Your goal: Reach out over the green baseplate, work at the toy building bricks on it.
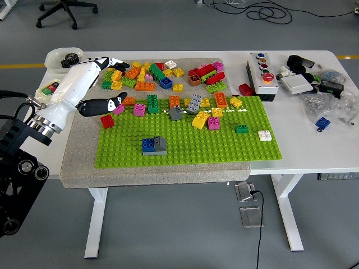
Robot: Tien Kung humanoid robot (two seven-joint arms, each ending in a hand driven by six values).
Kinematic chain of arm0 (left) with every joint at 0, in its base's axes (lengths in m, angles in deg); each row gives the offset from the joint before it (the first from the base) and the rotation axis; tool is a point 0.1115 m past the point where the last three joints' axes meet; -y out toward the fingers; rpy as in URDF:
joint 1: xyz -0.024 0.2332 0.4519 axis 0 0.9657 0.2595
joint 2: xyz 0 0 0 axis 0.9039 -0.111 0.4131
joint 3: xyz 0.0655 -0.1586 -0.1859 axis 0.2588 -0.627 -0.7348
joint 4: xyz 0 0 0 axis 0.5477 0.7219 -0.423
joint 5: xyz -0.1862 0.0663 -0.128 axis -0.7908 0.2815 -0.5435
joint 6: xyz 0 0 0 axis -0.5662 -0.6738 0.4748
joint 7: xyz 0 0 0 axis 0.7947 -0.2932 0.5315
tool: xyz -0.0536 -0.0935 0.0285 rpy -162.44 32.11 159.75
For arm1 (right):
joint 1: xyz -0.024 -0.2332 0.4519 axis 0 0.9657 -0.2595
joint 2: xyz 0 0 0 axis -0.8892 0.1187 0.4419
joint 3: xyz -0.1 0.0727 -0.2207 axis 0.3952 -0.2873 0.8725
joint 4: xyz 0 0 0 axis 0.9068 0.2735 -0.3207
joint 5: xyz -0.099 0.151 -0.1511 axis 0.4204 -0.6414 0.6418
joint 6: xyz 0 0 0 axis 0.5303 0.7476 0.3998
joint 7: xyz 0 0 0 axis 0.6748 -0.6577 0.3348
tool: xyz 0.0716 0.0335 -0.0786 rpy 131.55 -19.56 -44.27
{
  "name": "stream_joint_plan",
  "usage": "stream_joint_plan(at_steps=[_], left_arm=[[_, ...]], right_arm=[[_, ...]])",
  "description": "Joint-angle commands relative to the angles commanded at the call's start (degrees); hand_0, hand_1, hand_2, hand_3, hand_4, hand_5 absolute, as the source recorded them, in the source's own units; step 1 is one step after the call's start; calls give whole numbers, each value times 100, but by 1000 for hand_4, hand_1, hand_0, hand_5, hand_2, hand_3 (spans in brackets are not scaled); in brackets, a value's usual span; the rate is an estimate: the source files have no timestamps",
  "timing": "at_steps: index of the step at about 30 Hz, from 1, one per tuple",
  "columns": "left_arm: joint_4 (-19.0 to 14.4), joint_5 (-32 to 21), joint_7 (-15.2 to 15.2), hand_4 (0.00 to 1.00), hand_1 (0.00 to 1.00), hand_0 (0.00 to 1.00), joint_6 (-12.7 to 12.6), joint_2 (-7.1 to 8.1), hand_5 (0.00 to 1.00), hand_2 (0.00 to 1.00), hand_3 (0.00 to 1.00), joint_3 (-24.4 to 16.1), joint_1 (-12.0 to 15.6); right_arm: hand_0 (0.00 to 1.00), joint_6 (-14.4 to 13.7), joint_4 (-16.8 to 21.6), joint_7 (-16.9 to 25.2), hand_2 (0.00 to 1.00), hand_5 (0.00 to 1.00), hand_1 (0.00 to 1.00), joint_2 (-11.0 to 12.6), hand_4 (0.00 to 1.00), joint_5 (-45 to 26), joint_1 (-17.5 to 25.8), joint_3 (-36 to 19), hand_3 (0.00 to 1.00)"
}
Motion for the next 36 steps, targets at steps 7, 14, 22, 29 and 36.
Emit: stream_joint_plan(at_steps=[7, 14, 22, 29, 36], left_arm=[[-16, 37, -13, 787, 808, 843, 16, -9, 127, 722, 750, 9, 84], [-30, 57, -25, 790, 809, 844, 13, -3, 131, 722, 747, -4, 160], [-26, 69, -29, 782, 809, 845, 11, -7, 138, 719, 740, -22, 157], [-9, 85, -33, 780, 809, 846, 15, -8, 138, 719, 737, -55, 88], [15, 115, -35, 775, 810, 848, 19, -23, 144, 717, 735, -63, 41]], right_arm=[[735, -2, 0, -2, 696, 489, 639, -7, 771, 54, 64, -15, 543], [736, -5, 0, -2, 696, 489, 640, -23, 770, 91, 108, -7, 543], [736, -10, 0, -1, 694, 489, 640, -9, 770, 92, 107, -6, 544], [736, -16, 0, -3, 694, 490, 640, -11, 770, 35, 86, -23, 544], [736, -23, 0, -8, 694, 492, 640, -22, 771, -9, 102, -58, 544]])
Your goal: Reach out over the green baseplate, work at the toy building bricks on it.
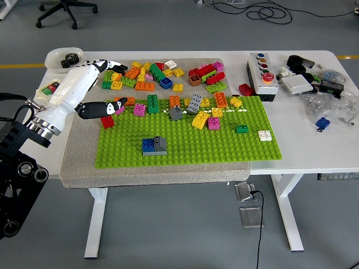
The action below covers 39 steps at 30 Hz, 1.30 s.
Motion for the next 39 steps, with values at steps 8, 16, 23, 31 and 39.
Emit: stream_joint_plan(at_steps=[8, 16, 23, 31, 39], left_arm=[[61, -49, -1, 767, 810, 847, 6, -4, 144, 712, 731, 45, -43], [173, -142, -1, 749, 811, 848, 9, 53, 143, 707, 720, 135, -147], [258, -223, 2, 745, 811, 848, 13, 139, 139, 705, 718, 223, -291], [373, -281, 5, 739, 810, 848, 11, 182, 137, 703, 717, 296, -427], [450, -276, 6, 735, 810, 848, 25, 157, 138, 702, 714, 337, -434]], right_arm=[[737, -18, 0, 3, 694, 492, 640, -9, 772, -111, 41, -17, 544], [737, -48, 0, -1, 693, 494, 640, -29, 772, -263, 136, -58, 544], [736, -63, 0, -1, 692, 495, 640, -49, 772, -323, 143, -84, 544], [736, -71, 0, -2, 693, 495, 640, -72, 772, -371, 121, -69, 544], [736, -72, 0, -7, 692, 495, 641, -82, 772, -370, 140, -79, 544]])
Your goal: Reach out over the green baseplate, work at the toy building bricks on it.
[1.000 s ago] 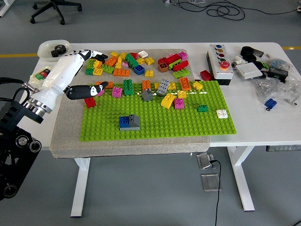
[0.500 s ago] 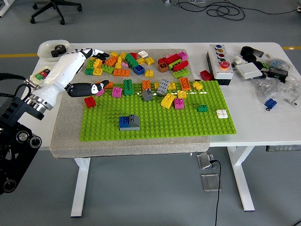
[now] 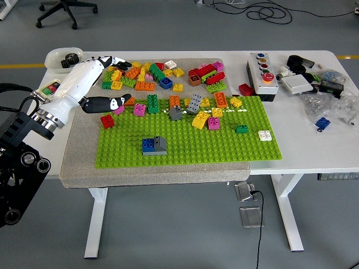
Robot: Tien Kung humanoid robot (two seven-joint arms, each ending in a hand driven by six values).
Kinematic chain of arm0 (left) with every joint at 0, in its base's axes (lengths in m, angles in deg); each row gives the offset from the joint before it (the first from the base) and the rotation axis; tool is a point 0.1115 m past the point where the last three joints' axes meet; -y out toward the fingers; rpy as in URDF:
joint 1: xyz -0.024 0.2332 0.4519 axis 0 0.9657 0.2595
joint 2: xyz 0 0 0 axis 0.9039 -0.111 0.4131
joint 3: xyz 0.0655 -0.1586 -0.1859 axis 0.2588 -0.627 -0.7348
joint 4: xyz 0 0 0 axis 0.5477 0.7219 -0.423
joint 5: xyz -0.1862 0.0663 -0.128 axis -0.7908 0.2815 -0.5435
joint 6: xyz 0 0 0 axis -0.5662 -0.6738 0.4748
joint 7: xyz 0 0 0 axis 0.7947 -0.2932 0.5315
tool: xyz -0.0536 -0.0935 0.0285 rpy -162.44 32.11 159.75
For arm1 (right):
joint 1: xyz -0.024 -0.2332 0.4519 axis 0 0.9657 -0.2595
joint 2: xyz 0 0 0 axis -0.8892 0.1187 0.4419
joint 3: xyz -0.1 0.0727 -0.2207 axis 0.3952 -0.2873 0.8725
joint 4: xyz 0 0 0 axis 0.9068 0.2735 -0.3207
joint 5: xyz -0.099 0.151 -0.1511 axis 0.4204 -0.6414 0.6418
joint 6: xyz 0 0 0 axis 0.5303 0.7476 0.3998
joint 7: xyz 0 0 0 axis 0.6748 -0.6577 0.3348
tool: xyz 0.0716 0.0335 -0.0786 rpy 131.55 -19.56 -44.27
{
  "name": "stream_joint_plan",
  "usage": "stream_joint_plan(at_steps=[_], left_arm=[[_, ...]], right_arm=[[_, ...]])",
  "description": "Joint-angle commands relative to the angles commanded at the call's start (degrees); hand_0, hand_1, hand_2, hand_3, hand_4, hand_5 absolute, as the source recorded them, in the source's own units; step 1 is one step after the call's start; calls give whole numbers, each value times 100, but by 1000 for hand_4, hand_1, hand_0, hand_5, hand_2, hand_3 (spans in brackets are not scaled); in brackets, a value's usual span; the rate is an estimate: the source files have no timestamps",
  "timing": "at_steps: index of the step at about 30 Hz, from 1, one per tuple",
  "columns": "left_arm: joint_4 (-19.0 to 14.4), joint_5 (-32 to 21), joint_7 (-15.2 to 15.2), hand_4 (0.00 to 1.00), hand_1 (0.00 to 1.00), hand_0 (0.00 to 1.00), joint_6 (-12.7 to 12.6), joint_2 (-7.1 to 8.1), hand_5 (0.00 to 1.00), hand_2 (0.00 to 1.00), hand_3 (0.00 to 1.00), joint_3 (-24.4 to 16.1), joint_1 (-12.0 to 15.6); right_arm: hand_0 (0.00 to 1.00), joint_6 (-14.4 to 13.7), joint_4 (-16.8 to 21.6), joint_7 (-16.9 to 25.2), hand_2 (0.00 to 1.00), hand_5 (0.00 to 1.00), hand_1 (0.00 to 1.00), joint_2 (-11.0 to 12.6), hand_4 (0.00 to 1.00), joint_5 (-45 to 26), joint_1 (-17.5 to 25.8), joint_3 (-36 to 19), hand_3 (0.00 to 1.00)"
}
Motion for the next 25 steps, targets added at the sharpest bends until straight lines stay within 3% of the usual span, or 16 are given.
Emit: stream_joint_plan(at_steps=[8, 14, 18, 25], left_arm=[[89, -27, 9, 728, 814, 848, 10, -6, 137, 701, 714, 20, -28], [238, -524, 49, 746, 816, 848, 35, 27, 144, 729, 725, 111, -85], [332, -1092, 107, 746, 816, 848, 123, 52, 144, 729, 725, 167, -107], [527, -2713, 25, 754, 818, 850, 510, 113, 146, 744, 725, 236, -165]], right_arm=[[736, 6, 0, 0, 692, 495, 641, -1, 772, 19, 19, -14, 544], [736, 4, 0, 4, 692, 495, 640, 11, 772, 10, -1, -11, 545], [736, 8, 0, 2, 692, 495, 640, 9, 772, 12, 1, -13, 545], [736, 13, 0, 8, 692, 495, 641, 8, 772, 5, -5, -7, 544]])
